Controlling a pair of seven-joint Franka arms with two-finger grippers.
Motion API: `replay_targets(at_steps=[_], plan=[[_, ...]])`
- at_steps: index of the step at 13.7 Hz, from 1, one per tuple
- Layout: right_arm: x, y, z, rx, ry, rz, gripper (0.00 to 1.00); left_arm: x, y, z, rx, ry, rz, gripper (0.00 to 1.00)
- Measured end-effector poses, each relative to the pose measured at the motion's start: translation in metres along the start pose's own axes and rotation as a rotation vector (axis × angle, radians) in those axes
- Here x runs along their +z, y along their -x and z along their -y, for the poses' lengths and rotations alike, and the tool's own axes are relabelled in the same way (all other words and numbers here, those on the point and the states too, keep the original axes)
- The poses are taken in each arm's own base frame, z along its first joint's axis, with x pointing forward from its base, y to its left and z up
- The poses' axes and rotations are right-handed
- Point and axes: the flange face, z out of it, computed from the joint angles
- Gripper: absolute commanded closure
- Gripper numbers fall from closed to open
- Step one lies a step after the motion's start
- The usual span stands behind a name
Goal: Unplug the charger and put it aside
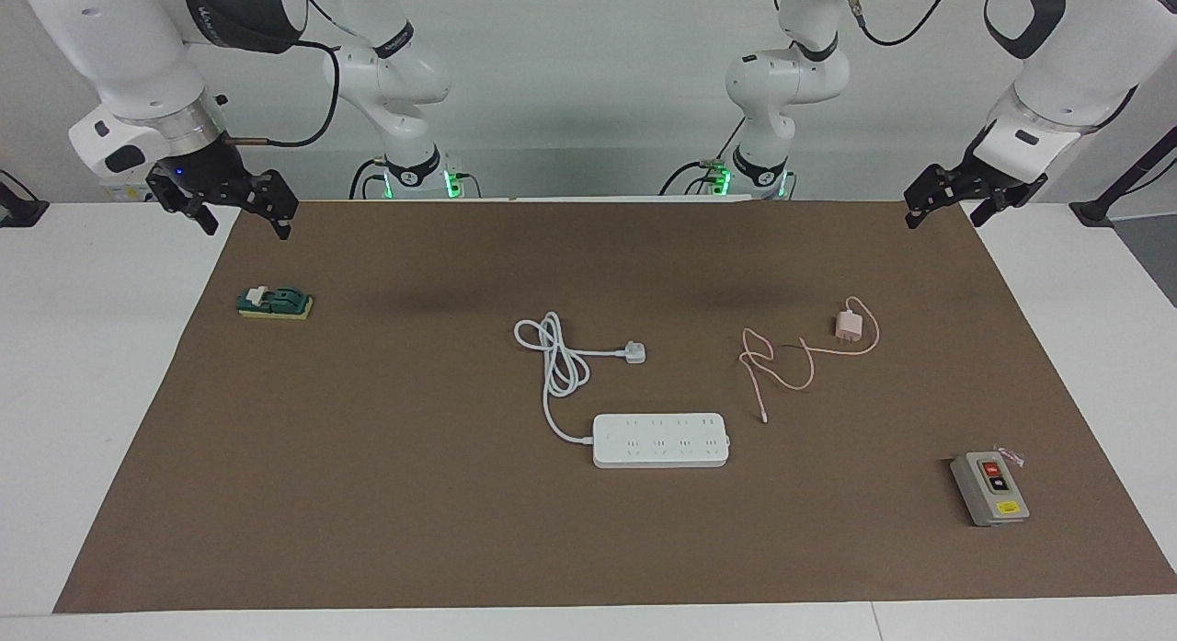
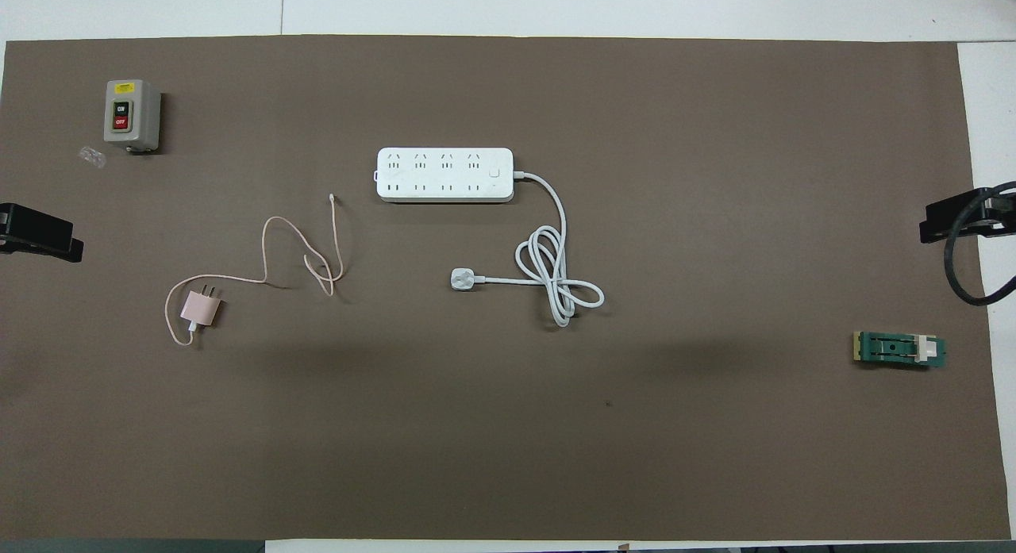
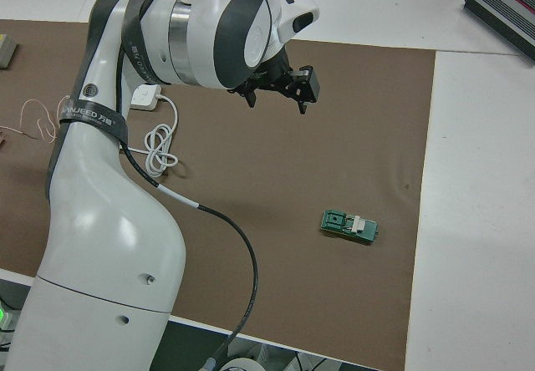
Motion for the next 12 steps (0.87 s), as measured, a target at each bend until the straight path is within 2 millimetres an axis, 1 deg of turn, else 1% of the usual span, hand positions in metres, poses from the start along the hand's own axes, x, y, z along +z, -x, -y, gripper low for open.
replay_targets(at_steps=[3,9,12], plan=[[0.0007,0.0023,0.0019,0.006,-0.013,0.003,0.0,0.001,-0.0003,-0.0085,0.019,-0.001,0.004,0.0],[0.001,0.0035,0.0023,0.006,-0.015,0.004,0.0,0.0021,-0.0005,-0.0117,0.025,-0.001,0.007,0.0],[0.0001,0.004,0.0066,0.001,-0.032,0.002,0.0,0.0028,-0.0005,-0.0106,0.023,-0.001,0.009,0.0]])
